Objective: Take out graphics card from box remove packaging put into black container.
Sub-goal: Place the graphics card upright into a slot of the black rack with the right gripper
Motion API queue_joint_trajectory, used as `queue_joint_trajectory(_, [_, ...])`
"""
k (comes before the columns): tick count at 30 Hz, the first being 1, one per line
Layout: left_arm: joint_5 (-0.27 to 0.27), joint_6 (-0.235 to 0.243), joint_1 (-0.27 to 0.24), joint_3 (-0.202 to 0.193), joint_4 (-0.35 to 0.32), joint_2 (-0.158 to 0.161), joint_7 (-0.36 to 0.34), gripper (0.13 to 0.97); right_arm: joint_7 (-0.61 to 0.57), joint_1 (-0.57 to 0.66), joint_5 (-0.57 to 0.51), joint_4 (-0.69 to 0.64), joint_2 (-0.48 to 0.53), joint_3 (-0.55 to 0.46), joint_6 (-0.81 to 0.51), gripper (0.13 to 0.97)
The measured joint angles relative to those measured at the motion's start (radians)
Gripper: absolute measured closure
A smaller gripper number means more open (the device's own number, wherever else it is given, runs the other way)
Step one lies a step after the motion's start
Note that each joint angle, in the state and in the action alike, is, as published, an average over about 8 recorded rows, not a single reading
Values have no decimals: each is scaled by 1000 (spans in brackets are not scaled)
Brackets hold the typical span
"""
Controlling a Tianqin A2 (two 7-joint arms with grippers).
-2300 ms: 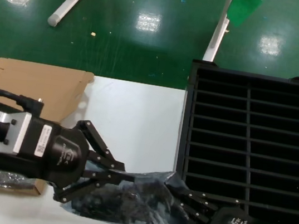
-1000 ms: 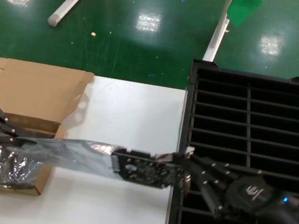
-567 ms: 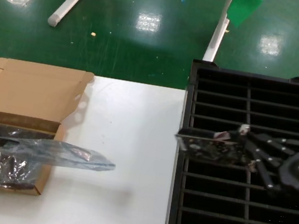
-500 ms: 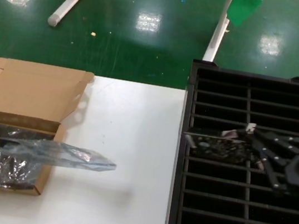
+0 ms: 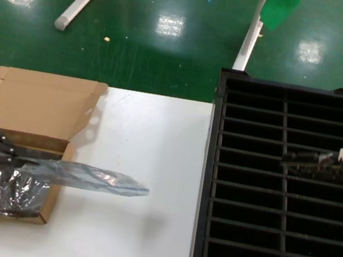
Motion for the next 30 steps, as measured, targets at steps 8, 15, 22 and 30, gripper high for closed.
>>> queue_joint_trajectory(8, [-105, 1, -81, 161, 89, 32, 75, 955, -312, -104, 132, 1, 18, 73, 1, 914])
queue_joint_trajectory(15, [-194, 1, -127, 284, 150, 40, 128, 955, -467, -127, 181, 2, 50, 109, -36, 914])
queue_joint_trajectory(22, [-277, 1, -171, 396, 237, 53, 179, 955, -452, -107, 211, 2, 130, 148, -126, 914])
queue_joint_trajectory(30, [-352, 1, -184, 478, 306, 73, 220, 955, -373, -68, 218, 2, 214, 142, -212, 914])
